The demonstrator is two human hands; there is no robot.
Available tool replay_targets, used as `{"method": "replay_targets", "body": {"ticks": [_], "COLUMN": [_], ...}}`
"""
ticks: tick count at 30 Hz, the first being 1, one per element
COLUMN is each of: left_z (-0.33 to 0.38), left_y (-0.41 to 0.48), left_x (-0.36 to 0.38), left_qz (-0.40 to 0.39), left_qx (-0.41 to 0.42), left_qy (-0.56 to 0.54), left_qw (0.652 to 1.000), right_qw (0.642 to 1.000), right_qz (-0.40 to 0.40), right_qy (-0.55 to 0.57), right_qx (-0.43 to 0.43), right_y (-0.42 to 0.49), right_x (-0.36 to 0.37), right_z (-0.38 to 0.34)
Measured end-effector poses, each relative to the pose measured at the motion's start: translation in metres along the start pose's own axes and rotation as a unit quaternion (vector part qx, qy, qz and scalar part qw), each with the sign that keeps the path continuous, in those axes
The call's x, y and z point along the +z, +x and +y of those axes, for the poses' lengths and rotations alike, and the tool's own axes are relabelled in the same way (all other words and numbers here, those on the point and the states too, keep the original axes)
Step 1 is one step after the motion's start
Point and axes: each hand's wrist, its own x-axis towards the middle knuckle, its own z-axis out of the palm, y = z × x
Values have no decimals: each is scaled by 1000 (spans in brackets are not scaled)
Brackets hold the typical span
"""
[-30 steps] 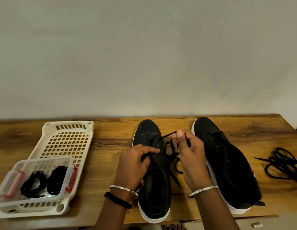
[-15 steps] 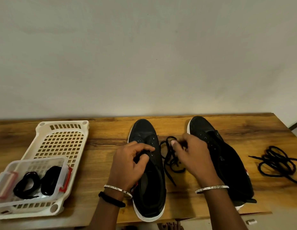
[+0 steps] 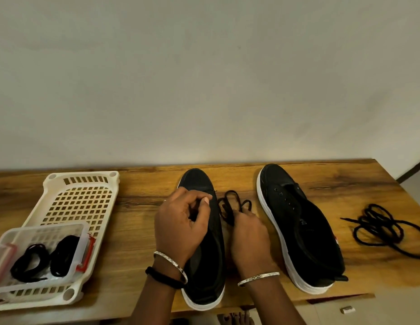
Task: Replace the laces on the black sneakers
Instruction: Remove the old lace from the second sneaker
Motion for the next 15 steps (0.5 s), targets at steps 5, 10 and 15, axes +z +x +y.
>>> {"method": "replay_targets", "body": {"ticks": [5, 10, 15], "left_z": [21, 57, 102], "left_y": [0, -14, -31], "left_x": [4, 15, 31], "left_qz": [-6, -41, -74], "left_qx": [9, 38, 4], "left_qy": [-22, -21, -21], "left_qw": [1000, 998, 997], "right_qw": [999, 989, 910], "right_qz": [39, 71, 112], "right_qy": [-14, 128, 398], "right_qx": [-23, 23, 43], "right_y": [-7, -22, -55], "right_x": [-5, 0, -56], "right_z": [10, 30, 56]}}
